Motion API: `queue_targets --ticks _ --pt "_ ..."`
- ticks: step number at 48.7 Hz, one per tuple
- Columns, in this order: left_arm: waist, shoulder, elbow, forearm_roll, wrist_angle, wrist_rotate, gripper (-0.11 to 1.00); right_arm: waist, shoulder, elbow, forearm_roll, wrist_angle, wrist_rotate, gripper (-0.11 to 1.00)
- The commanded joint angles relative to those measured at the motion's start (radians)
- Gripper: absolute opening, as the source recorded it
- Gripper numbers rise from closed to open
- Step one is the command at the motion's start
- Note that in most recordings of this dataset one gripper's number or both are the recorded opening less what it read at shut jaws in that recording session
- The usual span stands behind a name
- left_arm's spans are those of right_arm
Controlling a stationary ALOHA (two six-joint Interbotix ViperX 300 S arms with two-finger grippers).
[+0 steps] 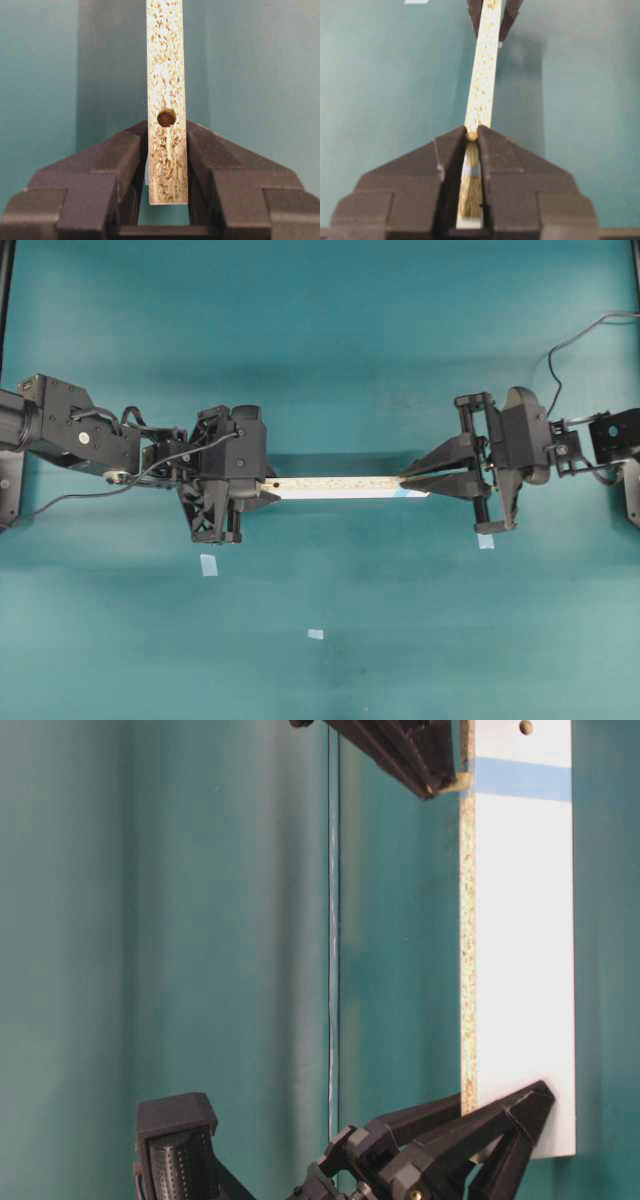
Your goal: Insert the rod into the hole on the wooden board.
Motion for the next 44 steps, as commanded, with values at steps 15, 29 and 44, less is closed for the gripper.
queue_targets --ticks 15,29,44 --pt "-0.006 -0.025 -0.012 -0.002 -0.003 0.0 0.33 0.003 -0.037 0.009 0.002 0.003 0.0 0.12" --pt "-0.006 -0.025 -0.011 -0.002 -0.003 0.0 0.33 0.002 -0.032 -0.015 0.002 0.078 0.0 0.12" --pt "-0.006 -0.025 -0.012 -0.002 -0.003 0.0 0.33 0.003 -0.032 -0.017 0.003 0.14 0.003 0.12"
